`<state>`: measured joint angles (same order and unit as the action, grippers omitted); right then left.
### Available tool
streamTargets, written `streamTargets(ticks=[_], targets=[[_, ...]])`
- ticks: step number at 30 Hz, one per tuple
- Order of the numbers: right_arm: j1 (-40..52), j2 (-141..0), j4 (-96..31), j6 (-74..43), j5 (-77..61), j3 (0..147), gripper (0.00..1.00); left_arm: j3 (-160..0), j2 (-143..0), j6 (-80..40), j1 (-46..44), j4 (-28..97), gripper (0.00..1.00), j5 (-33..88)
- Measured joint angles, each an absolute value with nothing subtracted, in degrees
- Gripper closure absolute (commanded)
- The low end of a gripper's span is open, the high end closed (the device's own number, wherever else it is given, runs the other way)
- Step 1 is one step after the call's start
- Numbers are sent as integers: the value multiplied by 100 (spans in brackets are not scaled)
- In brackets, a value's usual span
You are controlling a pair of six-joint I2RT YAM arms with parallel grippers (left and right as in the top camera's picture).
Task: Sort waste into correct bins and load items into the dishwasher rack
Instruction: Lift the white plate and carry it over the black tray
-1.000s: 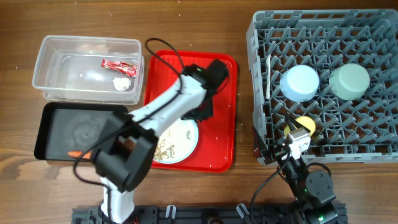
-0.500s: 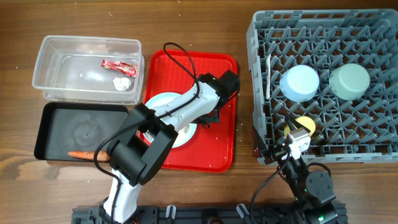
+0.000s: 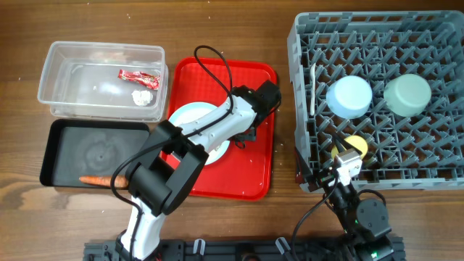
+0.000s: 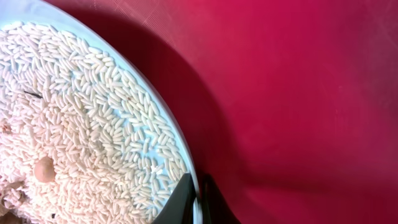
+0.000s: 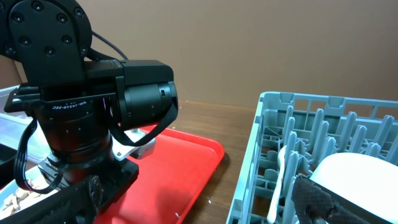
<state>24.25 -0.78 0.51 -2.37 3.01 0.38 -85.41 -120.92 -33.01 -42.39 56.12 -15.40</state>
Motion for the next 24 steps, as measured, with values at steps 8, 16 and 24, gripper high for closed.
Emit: streamTargets(ticks=[8,16,24], targets=[[2425,-78,51,-237,301,38,0,-8995,-12121,-3238,-4635,6554,96,-2091],[2425,-78,51,-237,301,38,0,-9607,-12116,-3059,-4748,7116,96,-2206],[2427,-78,51,-237,301,38,0,-9609,-11343,-3146,-4676,8187,96,-2436]])
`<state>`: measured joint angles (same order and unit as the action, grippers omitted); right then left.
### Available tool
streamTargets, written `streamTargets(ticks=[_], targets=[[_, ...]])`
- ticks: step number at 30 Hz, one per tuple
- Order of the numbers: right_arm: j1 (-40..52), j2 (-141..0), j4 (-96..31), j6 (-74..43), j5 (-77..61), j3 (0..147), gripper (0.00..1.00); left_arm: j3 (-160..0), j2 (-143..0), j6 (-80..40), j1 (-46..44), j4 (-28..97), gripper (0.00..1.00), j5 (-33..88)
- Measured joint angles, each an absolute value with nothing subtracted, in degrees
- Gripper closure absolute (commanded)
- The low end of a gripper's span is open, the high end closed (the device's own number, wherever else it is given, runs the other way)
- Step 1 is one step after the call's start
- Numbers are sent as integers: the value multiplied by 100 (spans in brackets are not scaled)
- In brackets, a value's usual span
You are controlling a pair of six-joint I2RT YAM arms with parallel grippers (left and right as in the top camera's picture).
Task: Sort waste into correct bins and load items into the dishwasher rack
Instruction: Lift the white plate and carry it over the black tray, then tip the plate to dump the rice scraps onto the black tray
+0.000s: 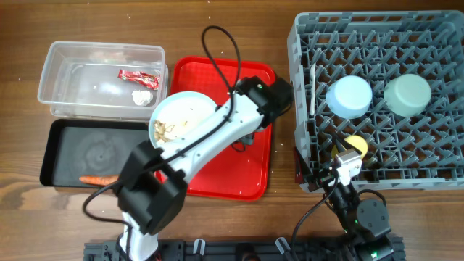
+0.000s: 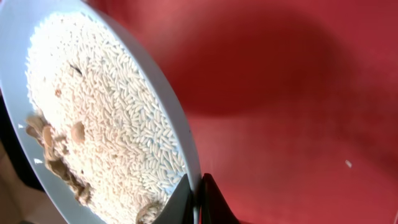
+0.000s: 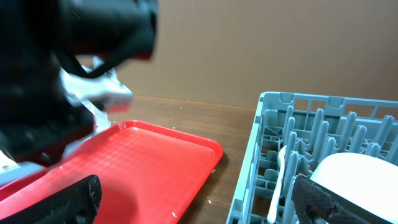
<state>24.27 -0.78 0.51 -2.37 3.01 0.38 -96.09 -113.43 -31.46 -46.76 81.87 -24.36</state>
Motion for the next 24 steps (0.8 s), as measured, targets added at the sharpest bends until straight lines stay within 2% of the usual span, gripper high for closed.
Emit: streamTargets(ticks=[7,13,20,24], targets=[[2427,-78,51,-237,301,38,0,-9614,-10967,-3634,-4263,8663,96,-2069],[2425,-78,51,-237,301,38,0,-9612,-10906,-3975,-3511,9048,96,-1931],[2427,-78,51,-237,303,38,0,-9456,-10368,-3933,-2110,8882,96,-1693],[2425,-78,51,-237,303,38,0,-9456,-10049,-3472,-1164,8342,96,-1007]])
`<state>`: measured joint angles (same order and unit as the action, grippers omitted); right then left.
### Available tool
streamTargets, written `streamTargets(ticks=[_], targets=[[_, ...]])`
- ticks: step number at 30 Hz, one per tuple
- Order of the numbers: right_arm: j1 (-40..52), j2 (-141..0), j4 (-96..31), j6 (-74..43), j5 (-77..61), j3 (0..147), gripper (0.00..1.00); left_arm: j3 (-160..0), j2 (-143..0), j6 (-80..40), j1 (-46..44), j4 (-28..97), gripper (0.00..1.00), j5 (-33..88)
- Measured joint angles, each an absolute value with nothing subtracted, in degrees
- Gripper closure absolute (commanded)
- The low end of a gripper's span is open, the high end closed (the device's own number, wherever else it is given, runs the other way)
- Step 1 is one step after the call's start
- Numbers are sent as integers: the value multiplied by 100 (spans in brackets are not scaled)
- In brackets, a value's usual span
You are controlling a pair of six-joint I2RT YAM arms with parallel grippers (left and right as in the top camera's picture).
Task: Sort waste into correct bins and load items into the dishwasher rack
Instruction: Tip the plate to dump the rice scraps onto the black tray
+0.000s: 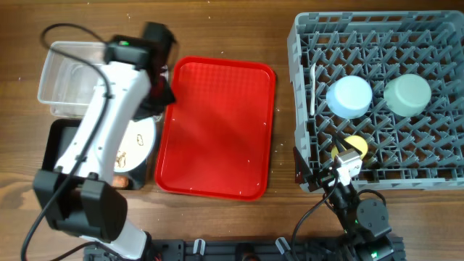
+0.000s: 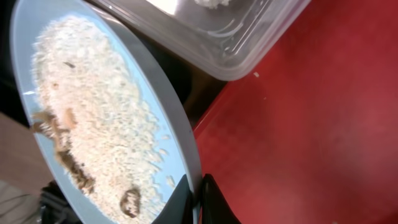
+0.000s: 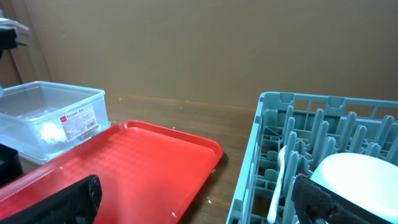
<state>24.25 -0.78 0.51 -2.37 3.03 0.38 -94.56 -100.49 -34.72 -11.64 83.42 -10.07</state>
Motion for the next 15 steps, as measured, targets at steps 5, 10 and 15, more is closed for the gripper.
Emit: streamTargets(ticks=[5,10,15], targets=[[2425,-78,51,-237,301,38,0,-9450,-10040,-2873,-213,7933,96,-16],[2425,-78,51,-237,301,38,0,-9389,-10038,-2327,650,7856,96,856],[2425,-78,51,-237,303,38,0,-8897,-10031,-1911,1321,7603,96,1881]])
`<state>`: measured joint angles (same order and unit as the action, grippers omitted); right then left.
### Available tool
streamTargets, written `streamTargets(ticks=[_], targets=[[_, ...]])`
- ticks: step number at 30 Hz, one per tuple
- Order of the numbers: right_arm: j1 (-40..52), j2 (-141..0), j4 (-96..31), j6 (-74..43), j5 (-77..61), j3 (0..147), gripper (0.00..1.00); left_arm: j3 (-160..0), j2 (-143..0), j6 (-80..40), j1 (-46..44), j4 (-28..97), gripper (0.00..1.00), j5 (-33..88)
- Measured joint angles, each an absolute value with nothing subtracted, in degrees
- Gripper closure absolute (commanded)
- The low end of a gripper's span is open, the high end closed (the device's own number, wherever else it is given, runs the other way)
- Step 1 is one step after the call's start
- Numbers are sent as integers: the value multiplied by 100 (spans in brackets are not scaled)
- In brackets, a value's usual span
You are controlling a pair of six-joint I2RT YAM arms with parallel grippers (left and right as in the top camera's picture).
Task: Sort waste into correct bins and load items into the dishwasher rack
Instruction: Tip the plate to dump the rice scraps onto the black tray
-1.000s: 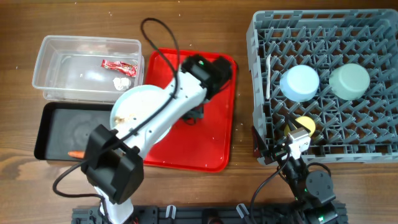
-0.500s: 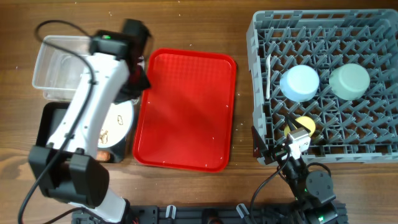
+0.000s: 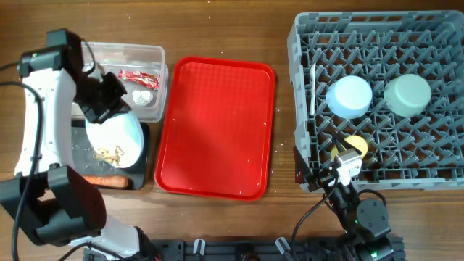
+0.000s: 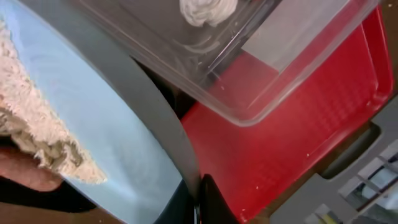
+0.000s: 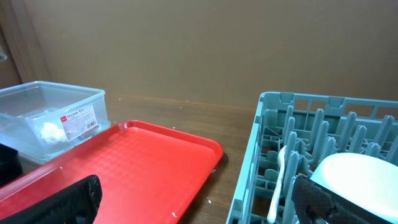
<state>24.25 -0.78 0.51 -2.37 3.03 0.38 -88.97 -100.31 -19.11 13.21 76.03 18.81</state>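
My left gripper point(image 4: 198, 200) is shut on the rim of the light blue plate point(image 4: 106, 143), which is tilted steeply. Rice and brown scraps point(image 4: 37, 143) cling to its lower left side. From overhead the plate point(image 3: 116, 132) hangs over the black bin point(image 3: 142, 158), where scraps point(image 3: 109, 153) and a carrot point(image 3: 101, 179) lie. The left gripper point(image 3: 112, 110) sits at the plate's upper edge. My right gripper point(image 5: 196, 205) is open and holds nothing, low at the near left corner of the grey dishwasher rack point(image 3: 435, 174).
A clear bin point(image 3: 109, 54) behind the black one holds a red wrapper point(image 3: 138, 76) and crumpled white paper point(image 3: 141, 96). The red tray point(image 3: 217, 127) lies mid-table. In the rack sit a blue cup point(image 3: 349, 96), a green cup point(image 3: 407, 94), a yellow item point(image 3: 355, 145) and a white spoon point(image 3: 313, 87).
The left arm has swung further left and the plate is tilted more steeply over the black bin. Much of the rice has left the plate's face; scraps lie in the bin. The right arm is unmoved.
The left gripper was shut on the rim of the rice-covered plate lying on the red tray. Then the plate was raised over the tray's left side, then over the black bin, leaving the tray bare. Now it is tipped there with food sliding off.
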Motion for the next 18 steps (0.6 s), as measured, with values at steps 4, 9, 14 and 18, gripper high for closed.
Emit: streamTargets(ticks=[4,9,14,18], targets=[[2427,-78,51,-237,303,38,0,-8390,-9883,-1822,1787,7210,96,2316],[2427,-78,51,-237,303,38,0,-8202,-8967,-1730,2298,6960,96,2709],[2425,-78,51,-237,303,38,0,-8005,-8265,-1361,2941,6904,96,3428],[2425,-78,51,-237,301,38,0,-6995,-7985,-897,3562,6368,96,4329]])
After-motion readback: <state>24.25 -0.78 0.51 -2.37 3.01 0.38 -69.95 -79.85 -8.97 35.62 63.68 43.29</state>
